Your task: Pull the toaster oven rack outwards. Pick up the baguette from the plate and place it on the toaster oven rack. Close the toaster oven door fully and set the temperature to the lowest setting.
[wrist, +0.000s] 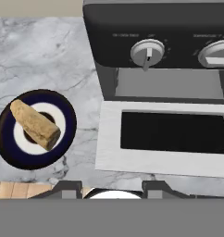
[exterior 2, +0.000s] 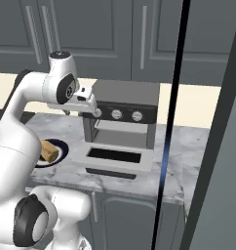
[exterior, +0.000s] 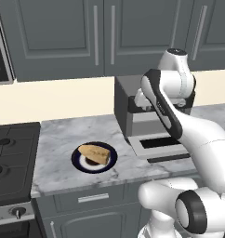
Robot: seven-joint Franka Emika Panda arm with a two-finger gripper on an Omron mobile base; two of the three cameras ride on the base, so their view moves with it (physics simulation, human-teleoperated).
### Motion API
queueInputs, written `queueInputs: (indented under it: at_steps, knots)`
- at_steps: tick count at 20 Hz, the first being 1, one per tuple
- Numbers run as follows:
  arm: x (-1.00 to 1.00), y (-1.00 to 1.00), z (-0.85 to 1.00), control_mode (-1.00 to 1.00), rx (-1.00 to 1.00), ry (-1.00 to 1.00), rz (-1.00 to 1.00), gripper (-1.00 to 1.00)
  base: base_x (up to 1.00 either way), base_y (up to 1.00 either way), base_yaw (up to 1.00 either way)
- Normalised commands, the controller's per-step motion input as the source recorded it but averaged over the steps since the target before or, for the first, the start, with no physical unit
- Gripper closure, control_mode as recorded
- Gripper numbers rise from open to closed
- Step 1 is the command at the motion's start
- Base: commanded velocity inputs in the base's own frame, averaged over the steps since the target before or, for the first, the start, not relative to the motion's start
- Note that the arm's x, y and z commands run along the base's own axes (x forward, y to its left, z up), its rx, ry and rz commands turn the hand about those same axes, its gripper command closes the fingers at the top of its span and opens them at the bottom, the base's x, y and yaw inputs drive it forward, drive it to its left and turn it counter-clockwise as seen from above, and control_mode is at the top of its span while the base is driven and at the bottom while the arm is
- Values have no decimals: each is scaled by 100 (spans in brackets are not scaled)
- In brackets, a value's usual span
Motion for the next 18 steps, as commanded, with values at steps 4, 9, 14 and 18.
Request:
queueInputs:
  at_steps: [4,9,14,18]
  knots:
    - [-5,-1,0,-100,0,0,0,-100,0,0,0]
    - [-15,-13,-2,-100,0,0,0,-100,0,0,0]
    - [-19,-24,-12,-100,0,0,-3,-100,0,0,0]
    - [-19,-33,-12,-100,0,0,-4,-100,0,0,0]
